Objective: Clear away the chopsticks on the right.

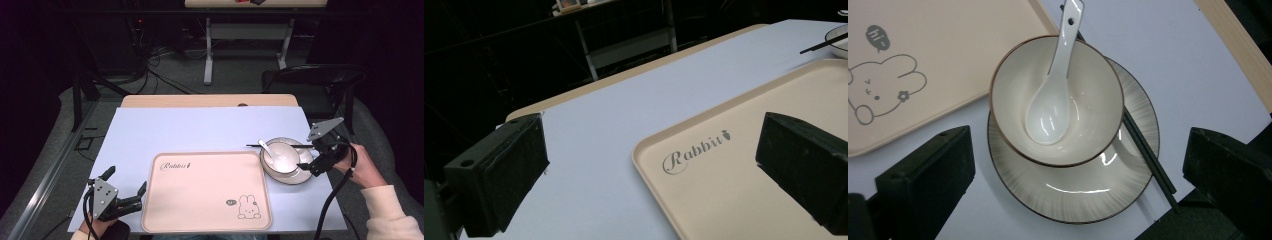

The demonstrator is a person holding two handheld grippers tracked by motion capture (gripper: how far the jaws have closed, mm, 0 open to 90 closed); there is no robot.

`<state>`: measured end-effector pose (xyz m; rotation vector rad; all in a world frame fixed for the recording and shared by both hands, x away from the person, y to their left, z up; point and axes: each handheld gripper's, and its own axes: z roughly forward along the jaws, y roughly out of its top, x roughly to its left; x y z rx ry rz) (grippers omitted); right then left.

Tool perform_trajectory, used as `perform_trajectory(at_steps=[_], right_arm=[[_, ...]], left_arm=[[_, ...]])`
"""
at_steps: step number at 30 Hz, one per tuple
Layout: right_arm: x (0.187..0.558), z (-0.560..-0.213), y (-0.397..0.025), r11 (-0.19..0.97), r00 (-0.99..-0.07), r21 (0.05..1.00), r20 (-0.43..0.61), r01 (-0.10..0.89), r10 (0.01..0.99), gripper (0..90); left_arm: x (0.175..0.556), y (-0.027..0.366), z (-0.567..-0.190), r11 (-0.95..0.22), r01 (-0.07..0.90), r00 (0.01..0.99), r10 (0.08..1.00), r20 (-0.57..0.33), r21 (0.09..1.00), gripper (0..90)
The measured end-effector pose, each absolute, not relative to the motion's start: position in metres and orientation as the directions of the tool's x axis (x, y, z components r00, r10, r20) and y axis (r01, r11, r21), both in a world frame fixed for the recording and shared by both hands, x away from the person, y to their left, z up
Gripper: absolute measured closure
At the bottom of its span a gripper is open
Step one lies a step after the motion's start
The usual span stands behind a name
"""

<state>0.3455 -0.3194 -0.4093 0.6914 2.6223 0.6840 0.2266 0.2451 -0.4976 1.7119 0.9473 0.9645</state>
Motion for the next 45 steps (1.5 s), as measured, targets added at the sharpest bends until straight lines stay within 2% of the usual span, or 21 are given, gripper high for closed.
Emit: perform_trajectory(at_steps=[18, 23, 29, 34, 38, 45], right_arm=[[0.417, -0.411, -0.334, 0.753, -0.796, 0.475, -0.164, 0.454, 0.583, 1.1], [0.438, -0.427, -0.333, 0.772, -0.787, 0.421, -0.189, 0.476, 0.588, 23.0], [0.451, -0.443, -0.332, 0.774, -0.780, 0.368, -0.174, 0.515, 0.601, 39.3], [0.456, -0.456, -0.330, 0.815, -0.815, 0.335, -0.183, 0.474, 0.549, 54.6], [0.458, -0.474, -0.326, 0.862, -0.855, 0.248, -0.175, 0.442, 0.489, 61.2], [0.460, -0.491, -0.325, 0.866, -0.863, 0.235, -0.153, 0.441, 0.481, 68.5]], left_arm=[[0.227, 0.245, -0.498, -0.277, 0.175, 0.396, 0.898, 0.190, 0.945, 0.0], [0.227, 0.245, -0.498, -0.277, 0.174, 0.396, 0.898, 0.191, 0.945, 0.0], [0.227, 0.246, -0.498, -0.278, 0.174, 0.397, 0.898, 0.191, 0.945, 0.0], [0.227, 0.246, -0.498, -0.277, 0.174, 0.396, 0.898, 0.190, 0.945, 0.0], [0.227, 0.246, -0.498, -0.277, 0.174, 0.397, 0.898, 0.190, 0.945, 0.0], [0.227, 0.246, -0.498, -0.277, 0.174, 0.397, 0.898, 0.190, 0.945, 0.0]])
